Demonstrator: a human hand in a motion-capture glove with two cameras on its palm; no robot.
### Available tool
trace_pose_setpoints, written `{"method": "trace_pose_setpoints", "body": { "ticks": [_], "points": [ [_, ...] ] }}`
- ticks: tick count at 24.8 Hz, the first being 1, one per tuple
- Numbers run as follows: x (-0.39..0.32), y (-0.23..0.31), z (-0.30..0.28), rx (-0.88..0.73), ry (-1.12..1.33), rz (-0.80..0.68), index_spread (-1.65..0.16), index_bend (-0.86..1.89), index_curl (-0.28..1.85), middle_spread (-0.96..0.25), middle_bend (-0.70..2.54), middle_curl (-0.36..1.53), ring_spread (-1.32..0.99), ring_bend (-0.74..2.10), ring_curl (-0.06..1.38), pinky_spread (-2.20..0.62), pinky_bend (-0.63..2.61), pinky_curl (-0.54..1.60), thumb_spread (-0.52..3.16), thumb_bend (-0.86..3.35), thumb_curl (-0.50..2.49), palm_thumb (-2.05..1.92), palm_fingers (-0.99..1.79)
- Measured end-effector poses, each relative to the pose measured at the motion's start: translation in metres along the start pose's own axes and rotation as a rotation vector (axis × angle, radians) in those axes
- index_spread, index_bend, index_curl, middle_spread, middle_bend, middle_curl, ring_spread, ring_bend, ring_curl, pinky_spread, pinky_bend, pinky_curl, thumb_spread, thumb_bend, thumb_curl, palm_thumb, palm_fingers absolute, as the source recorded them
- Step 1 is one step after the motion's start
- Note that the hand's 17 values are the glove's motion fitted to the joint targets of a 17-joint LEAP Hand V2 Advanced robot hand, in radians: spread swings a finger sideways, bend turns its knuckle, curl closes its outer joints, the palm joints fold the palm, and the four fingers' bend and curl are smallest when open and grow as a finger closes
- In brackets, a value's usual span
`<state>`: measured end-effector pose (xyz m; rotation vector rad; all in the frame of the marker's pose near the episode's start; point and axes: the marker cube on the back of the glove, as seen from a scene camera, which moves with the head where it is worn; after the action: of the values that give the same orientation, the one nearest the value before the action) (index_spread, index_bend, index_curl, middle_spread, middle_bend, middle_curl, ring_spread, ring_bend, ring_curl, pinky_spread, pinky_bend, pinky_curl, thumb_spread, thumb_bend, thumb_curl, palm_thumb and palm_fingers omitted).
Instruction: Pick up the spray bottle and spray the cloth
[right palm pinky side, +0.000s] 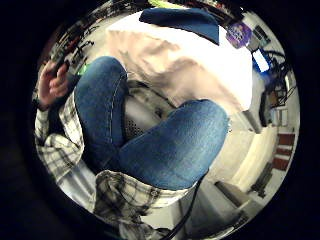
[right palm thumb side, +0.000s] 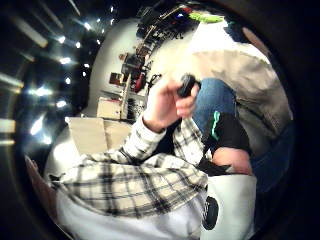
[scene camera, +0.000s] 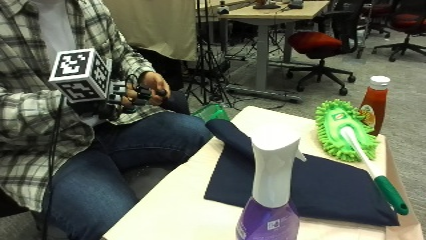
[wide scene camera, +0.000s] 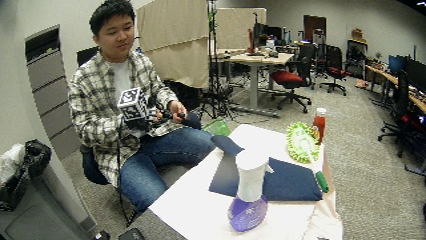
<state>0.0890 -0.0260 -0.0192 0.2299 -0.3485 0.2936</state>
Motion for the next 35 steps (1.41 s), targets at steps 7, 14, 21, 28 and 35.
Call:
{"method": "trace_pose_setpoints", "body": {
  "ticks": [7,14,21,28,35],
  "points": [
    [0.049,-0.042,-0.036,0.163,-0.093,0.125,-0.28,0.20,0.31,-0.05,0.18,0.26,0.04,0.34,0.23,0.17,0.18,0.20,1.16,0.30,0.39,0.66,0.32],
    [0.110,-0.096,-0.070,0.334,-0.285,0.255,-0.26,0.17,0.31,-0.03,0.20,0.29,0.02,0.35,0.25,0.17,0.19,0.23,1.15,0.25,0.41,0.68,0.36],
    [0.191,-0.167,-0.119,0.549,-0.467,0.395,-0.25,0.15,0.31,-0.02,0.21,0.31,0.01,0.33,0.27,0.18,0.20,0.25,1.11,0.20,0.44,0.72,0.36],
    [0.252,-0.230,-0.153,0.657,-0.540,0.447,-0.24,0.14,0.30,-0.02,0.21,0.32,0.00,0.34,0.28,0.17,0.23,0.28,1.05,0.19,0.47,0.82,0.42],
    [0.283,-0.272,-0.149,0.659,-0.615,0.463,-0.24,0.14,0.30,-0.02,0.21,0.34,0.00,0.34,0.30,0.17,0.23,0.30,1.00,0.16,0.50,0.89,0.42]
  ]
}}
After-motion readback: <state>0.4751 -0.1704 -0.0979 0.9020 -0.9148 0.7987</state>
